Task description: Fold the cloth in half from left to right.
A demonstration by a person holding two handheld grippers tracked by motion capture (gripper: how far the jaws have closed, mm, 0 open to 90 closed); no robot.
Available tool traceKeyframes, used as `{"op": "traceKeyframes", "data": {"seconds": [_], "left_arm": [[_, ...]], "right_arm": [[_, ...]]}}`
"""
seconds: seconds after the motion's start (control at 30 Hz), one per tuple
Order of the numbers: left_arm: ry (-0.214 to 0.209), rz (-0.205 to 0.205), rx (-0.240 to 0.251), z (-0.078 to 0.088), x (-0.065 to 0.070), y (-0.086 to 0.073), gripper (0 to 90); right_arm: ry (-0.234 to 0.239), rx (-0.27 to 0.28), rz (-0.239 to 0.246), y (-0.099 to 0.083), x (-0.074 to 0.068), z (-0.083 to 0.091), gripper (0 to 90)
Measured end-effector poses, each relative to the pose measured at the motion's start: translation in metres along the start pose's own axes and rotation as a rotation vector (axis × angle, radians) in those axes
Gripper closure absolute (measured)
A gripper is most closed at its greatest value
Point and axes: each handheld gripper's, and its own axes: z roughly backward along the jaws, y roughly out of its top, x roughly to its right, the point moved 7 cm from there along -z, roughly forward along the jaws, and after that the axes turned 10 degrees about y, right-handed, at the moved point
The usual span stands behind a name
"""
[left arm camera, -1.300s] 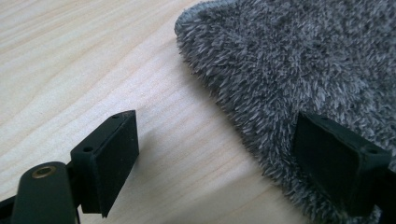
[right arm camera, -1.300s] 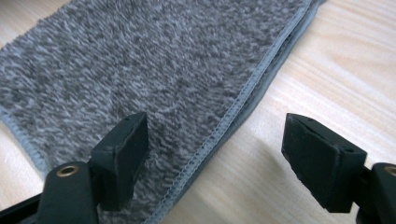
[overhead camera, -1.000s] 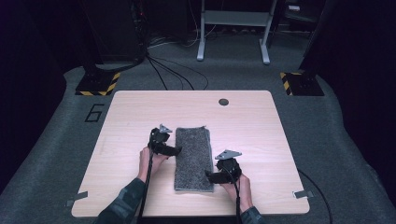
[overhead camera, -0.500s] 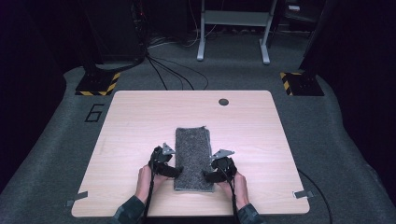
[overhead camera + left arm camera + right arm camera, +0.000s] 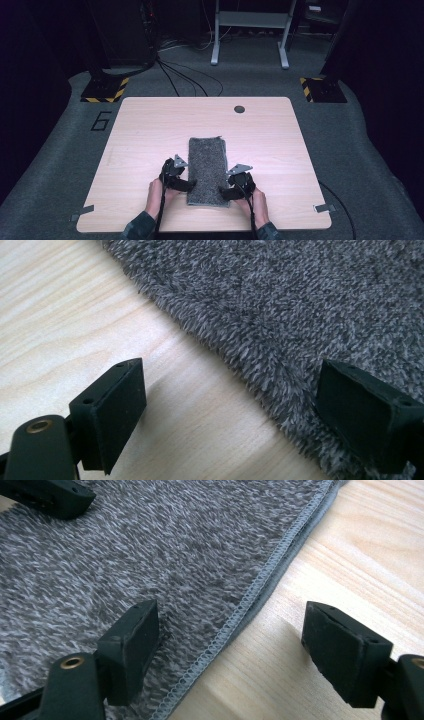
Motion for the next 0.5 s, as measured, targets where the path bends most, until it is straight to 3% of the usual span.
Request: {"op": "traceKeyframes", "data": {"seconds": [0.13, 0.37, 0.5], "left_arm": [[-0.021, 0.041, 0.013, 0.003, -0.009, 0.004, 8.8], [-0.030, 0.102, 0.042, 0.002, -0.033, 0.025, 8.8], [-0.037, 0.142, 0.044, -0.004, -0.049, 0.037, 9.0]], "right_arm": [[0.057, 0.042, -0.025, 0.007, 0.006, 0.007, 18.8], [0.055, 0.069, -0.039, 0.033, 0.024, 0.014, 18.0], [0.078, 0.078, -0.076, 0.050, 0.038, 0.011, 17.3]]}}
